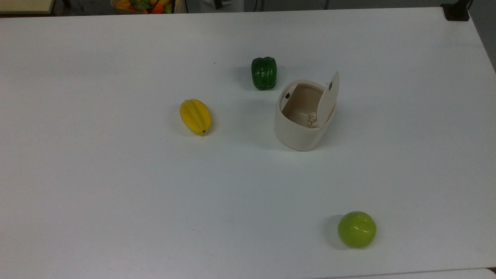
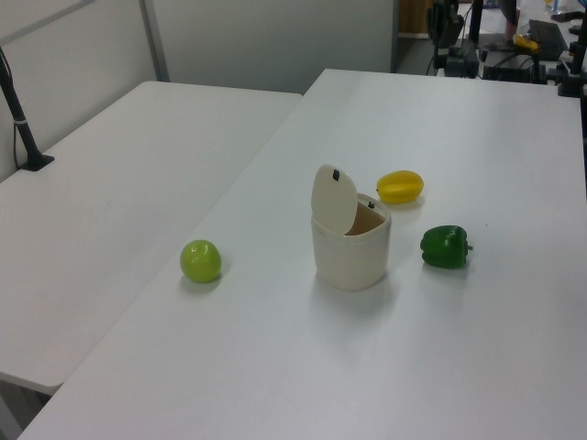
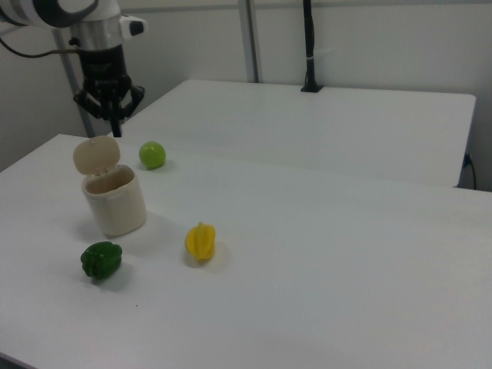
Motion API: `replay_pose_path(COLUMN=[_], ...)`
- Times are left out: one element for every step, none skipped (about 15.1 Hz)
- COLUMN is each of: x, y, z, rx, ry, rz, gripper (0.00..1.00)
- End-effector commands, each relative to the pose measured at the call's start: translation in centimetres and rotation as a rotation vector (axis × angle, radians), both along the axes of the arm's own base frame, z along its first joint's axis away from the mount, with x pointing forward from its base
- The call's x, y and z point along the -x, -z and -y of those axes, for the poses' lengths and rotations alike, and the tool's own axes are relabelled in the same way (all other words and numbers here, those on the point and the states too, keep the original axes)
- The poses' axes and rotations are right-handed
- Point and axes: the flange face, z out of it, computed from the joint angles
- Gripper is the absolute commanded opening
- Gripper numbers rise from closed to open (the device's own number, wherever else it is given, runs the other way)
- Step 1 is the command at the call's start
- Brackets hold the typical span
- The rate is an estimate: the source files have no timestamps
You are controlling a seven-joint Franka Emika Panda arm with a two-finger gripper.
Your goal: Close garbage bin
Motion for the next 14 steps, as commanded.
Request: replay_pose_path(x=[0.1,-0.2,-0.4,-1.3,-1.9,-2.6,-2.9,-3.4,-3.9,-4.7,-5.4,-5.8,-6.0,-6.3], y=[-0.3,-0.7,-0.8,-0.1,0.4,1.1,1.3,1.7,2.3,3.1,4.0,4.6,5.1,5.3], z=[-3.8,-5.3,-6.5,-7.7,-8.1,-10.1,-11.4,-11.9,-12.4,-12.7,-13.4,-14.1,-14.6,-15.1], rx=[-0.02,-0.035,-0.069,-0.114,-0.127,-0.136,-0.14,-0.149,-0.152,-0.153,-0.157,-0.157,-0.158,-0.162], ry=[-0.313,-0.349,-0.348,-0.327,-0.316,-0.312,-0.299,-0.271,-0.273,-0.274,-0.268,-0.278,-0.28,-0.275], rz=[0.058,0.113,0.144,0.162,0.172,0.202,0.227,0.246,0.251,0.273,0.294,0.306,0.31,0.328], gripper=[0.0,0.0,0.0,0.0,0.0,0.0,0.0,0.0,0.0,0.0,0.0,0.0,0.0,0.0])
